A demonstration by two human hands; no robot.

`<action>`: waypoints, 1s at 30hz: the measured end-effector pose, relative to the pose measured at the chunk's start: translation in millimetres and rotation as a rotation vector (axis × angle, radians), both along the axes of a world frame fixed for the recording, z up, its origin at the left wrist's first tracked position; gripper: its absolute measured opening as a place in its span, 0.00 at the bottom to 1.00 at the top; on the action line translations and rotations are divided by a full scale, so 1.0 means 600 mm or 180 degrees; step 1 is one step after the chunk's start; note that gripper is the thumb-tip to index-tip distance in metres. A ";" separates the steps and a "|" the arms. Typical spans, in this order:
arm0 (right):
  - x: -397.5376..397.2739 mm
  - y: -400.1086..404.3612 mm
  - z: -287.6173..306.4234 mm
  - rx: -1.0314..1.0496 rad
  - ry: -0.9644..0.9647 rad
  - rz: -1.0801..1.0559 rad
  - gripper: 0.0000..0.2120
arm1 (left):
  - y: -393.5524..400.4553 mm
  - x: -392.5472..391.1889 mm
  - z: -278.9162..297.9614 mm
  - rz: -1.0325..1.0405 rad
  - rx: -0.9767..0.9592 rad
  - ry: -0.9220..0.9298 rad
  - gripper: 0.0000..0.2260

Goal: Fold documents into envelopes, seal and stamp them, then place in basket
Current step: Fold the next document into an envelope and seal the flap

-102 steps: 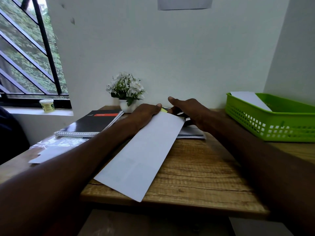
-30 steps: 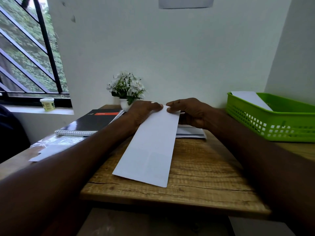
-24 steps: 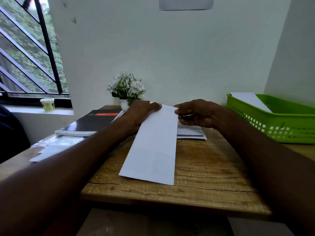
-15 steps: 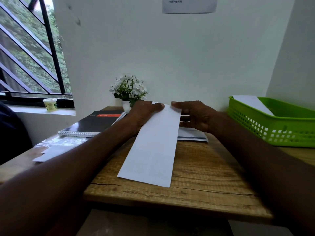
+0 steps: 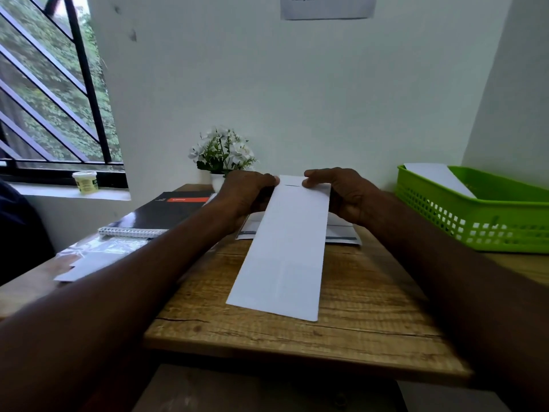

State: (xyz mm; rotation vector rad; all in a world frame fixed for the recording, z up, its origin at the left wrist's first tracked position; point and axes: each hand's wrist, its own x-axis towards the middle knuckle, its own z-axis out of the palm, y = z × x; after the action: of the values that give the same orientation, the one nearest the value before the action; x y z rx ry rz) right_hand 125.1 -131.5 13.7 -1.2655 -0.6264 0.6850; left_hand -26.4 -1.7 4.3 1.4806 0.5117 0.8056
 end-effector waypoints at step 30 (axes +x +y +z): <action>0.016 -0.012 -0.002 -0.0361 -0.0090 0.0223 0.11 | -0.001 0.007 -0.008 -0.0162 -0.0020 -0.0165 0.09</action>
State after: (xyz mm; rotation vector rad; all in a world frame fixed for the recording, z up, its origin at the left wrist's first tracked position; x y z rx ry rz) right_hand 134.6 -138.7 12.3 -1.3651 -0.6653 0.7705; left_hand -22.3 -2.1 -0.8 1.4576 0.4357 0.7996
